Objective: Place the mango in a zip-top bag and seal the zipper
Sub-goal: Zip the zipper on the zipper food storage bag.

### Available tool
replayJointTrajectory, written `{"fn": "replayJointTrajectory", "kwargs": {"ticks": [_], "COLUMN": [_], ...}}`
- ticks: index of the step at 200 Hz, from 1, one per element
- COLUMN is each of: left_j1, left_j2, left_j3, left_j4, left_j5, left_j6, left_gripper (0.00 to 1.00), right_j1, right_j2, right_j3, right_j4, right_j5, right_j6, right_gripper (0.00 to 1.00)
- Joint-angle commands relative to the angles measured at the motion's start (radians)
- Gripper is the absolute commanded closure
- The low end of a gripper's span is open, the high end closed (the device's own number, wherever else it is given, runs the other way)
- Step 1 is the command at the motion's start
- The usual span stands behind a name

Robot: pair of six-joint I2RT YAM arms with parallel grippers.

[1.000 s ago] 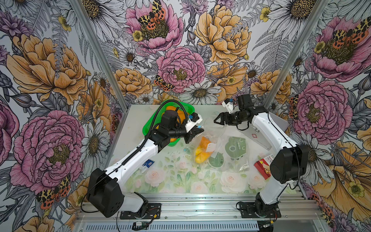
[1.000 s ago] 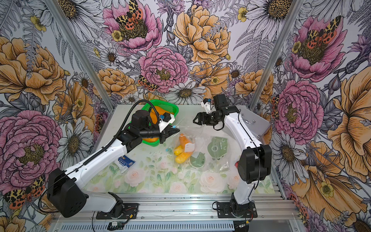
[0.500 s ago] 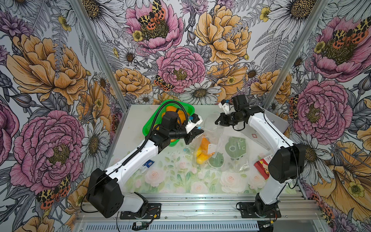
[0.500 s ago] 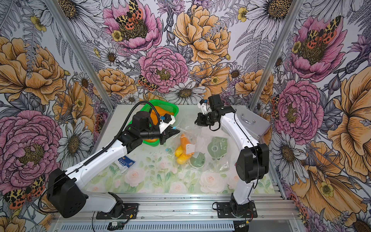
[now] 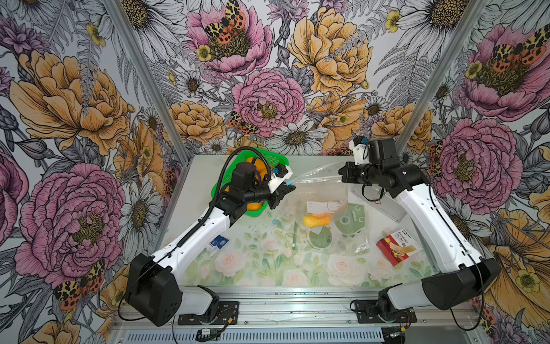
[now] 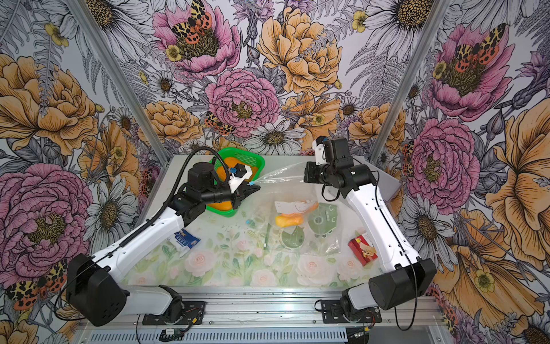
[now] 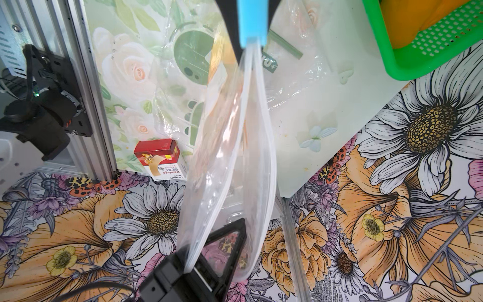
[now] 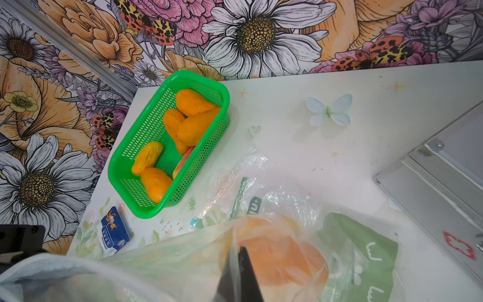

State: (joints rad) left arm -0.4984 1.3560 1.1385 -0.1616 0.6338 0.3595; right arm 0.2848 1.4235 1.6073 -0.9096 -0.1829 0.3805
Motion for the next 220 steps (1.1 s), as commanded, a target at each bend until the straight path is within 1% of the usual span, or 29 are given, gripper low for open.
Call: {"fn": "replayJointTrajectory", "kwargs": {"ticks": [1, 9, 26, 41, 55, 69, 78, 91, 107, 120, 142, 151, 166, 180, 188, 205, 220], "left_j1": [0.049, 0.061, 0.078, 0.077, 0.067, 0.049, 0.039, 0.031, 0.027, 0.027, 0.033, 0.041, 0.055, 0.055, 0.053, 0.046, 0.04], "left_j2": [0.008, 0.017, 0.029, 0.035, 0.037, 0.036, 0.033, 0.023, 0.003, -0.014, -0.021, -0.016, -0.001, 0.017, 0.028, 0.045, 0.055], "left_j3": [-0.022, -0.022, -0.025, -0.027, -0.036, -0.052, -0.062, -0.073, -0.09, -0.1, -0.098, -0.09, -0.072, -0.048, -0.038, -0.028, -0.02], "left_j4": [0.003, 0.01, 0.035, 0.045, 0.056, 0.058, 0.057, 0.061, 0.09, 0.129, 0.183, 0.201, 0.228, 0.234, 0.234, 0.234, 0.235], "left_j5": [0.005, 0.01, 0.049, 0.103, 0.137, 0.141, 0.138, 0.136, 0.126, 0.113, 0.048, 0.041, 0.079, 0.131, 0.15, 0.16, 0.159], "left_j6": [0.009, -0.006, -0.05, -0.072, -0.088, -0.089, -0.091, -0.093, -0.103, -0.115, -0.125, -0.133, -0.157, -0.169, -0.169, -0.164, -0.161], "left_gripper": [1.0, 1.0, 0.84, 0.73, 0.66, 0.61, 0.56, 0.41, 0.38, 0.38, 0.34, 0.33, 0.34, 0.41, 0.48, 0.68, 0.8], "right_j1": [0.015, 0.025, 0.045, 0.062, 0.07, 0.074, 0.076, 0.077, 0.079, 0.078, 0.079, 0.079, 0.08, 0.08, 0.081, 0.08, 0.08], "right_j2": [-0.05, -0.072, -0.102, -0.114, -0.117, -0.116, -0.114, -0.112, -0.111, -0.112, -0.115, -0.116, -0.118, -0.123, -0.125, -0.13, -0.134], "right_j3": [-0.055, -0.078, -0.125, -0.165, -0.195, -0.205, -0.202, -0.194, -0.187, -0.182, -0.175, -0.173, -0.17, -0.168, -0.167, -0.161, -0.155], "right_j4": [-0.028, -0.026, -0.022, -0.002, 0.019, 0.03, 0.033, 0.033, 0.033, 0.034, 0.034, 0.034, 0.032, 0.033, 0.033, 0.032, 0.031], "right_j5": [0.178, 0.209, 0.258, 0.278, 0.28, 0.28, 0.278, 0.275, 0.27, 0.264, 0.245, 0.239, 0.232, 0.23, 0.229, 0.229, 0.229], "right_j6": [0.061, 0.079, 0.116, 0.141, 0.162, 0.171, 0.172, 0.168, 0.164, 0.163, 0.158, 0.155, 0.152, 0.15, 0.15, 0.143, 0.135], "right_gripper": [1.0, 1.0, 1.0, 1.0, 1.0, 1.0, 1.0, 1.0, 1.0, 1.0, 1.0, 1.0, 1.0, 1.0, 1.0, 1.0, 0.98]}}
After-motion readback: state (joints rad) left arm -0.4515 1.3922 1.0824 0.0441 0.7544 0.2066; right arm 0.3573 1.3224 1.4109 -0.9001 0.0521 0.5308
